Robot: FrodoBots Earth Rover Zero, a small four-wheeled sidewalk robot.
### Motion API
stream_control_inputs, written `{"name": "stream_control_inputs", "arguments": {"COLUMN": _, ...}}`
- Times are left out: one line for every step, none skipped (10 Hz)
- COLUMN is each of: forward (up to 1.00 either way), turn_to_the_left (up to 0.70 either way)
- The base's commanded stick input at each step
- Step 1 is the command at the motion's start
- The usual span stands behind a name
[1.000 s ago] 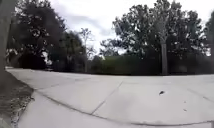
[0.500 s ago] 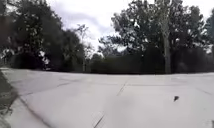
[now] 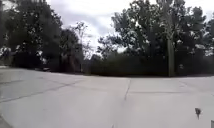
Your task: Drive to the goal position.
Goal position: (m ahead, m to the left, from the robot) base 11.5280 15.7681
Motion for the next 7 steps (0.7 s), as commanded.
{"name": "stream_control_inputs", "arguments": {"forward": 0.85, "turn_to_the_left": 0.0}}
{"name": "stream_control_inputs", "arguments": {"forward": 0.85, "turn_to_the_left": 0.33}}
{"name": "stream_control_inputs", "arguments": {"forward": 0.85, "turn_to_the_left": 0.34}}
{"name": "stream_control_inputs", "arguments": {"forward": 0.85, "turn_to_the_left": 0.34}}
{"name": "stream_control_inputs", "arguments": {"forward": 0.85, "turn_to_the_left": 0.34}}
{"name": "stream_control_inputs", "arguments": {"forward": 0.85, "turn_to_the_left": 0.34}}
{"name": "stream_control_inputs", "arguments": {"forward": 0.85, "turn_to_the_left": 0.34}}
